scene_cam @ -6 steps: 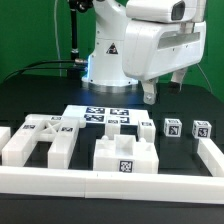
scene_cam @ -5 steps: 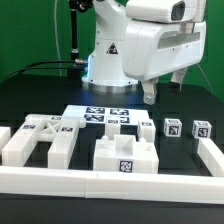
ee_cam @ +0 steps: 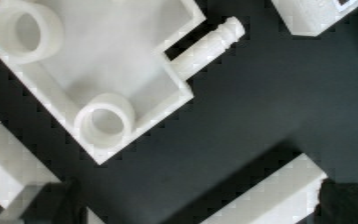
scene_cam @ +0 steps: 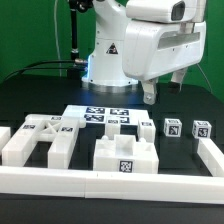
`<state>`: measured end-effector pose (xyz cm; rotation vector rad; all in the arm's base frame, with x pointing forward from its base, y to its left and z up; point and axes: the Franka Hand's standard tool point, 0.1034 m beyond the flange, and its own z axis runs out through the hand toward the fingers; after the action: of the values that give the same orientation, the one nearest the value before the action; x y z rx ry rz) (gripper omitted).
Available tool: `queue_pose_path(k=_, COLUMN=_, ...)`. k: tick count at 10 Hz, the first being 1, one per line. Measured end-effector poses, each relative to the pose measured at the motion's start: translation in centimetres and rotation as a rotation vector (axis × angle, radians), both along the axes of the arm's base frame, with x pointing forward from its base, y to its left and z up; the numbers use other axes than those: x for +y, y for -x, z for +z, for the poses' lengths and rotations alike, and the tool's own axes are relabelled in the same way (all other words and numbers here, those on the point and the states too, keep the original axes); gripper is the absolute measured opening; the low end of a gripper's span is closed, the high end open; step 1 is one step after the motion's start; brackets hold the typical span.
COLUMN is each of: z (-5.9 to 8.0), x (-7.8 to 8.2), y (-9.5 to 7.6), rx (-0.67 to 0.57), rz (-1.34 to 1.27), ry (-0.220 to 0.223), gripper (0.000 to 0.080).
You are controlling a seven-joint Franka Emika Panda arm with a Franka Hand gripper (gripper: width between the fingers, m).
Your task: Assemble chair
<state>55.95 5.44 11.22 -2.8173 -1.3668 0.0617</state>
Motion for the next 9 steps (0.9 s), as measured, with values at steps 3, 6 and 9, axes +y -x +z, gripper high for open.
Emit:
queue_pose_path(k=3, z=0.0, x=0.0, y=0.0, rx=0.0, rz=0.0, ry=0.0, gripper=0.065)
queue_pose_path(k=6, z=-0.2, x=-1.6, y=0.0, rx=0.003, rz=-0.035, ry=0.009, gripper=0.065)
queue_pose_path(k=9, z=-1.5, x=-5.4, y=0.3, rx=0.026, rz=-0.194, ry=0.01, gripper=0.065)
